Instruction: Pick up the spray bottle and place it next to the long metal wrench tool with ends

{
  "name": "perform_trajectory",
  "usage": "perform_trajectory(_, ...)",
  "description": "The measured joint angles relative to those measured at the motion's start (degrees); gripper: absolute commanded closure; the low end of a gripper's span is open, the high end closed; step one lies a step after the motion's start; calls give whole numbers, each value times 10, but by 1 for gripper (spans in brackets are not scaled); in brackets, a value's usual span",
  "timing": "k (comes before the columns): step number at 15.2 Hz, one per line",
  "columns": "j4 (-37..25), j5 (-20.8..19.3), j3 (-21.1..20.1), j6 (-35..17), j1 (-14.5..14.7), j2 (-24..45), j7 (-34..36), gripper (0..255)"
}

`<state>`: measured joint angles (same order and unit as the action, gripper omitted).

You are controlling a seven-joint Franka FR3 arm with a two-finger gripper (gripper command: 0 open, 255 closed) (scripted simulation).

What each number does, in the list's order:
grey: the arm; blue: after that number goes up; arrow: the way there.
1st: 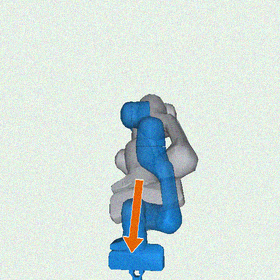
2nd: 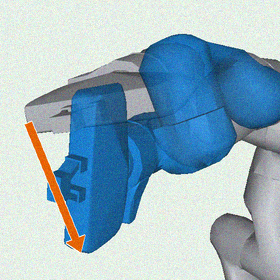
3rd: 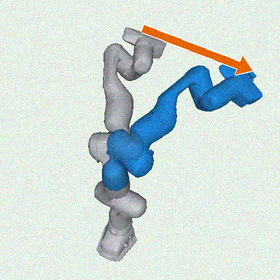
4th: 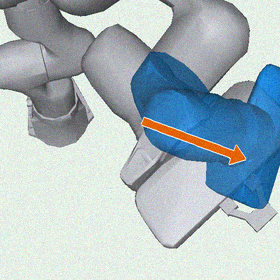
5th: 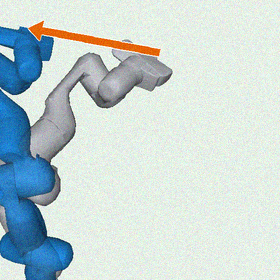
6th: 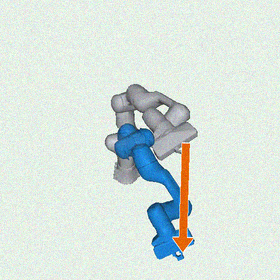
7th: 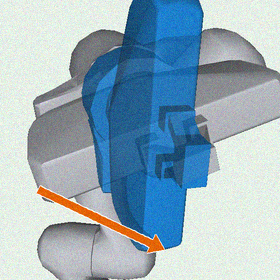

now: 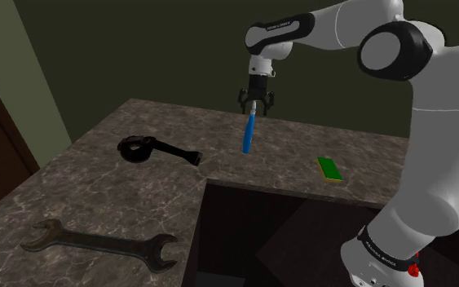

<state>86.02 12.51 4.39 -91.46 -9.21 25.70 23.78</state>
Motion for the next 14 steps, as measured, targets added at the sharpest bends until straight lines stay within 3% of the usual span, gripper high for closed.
perform_trajectory(5, -142, 42, 7, 36, -30, 111, 48, 0)
perform_trajectory(14, -90, 48, 8, -18, -29, 83, 42, 0)
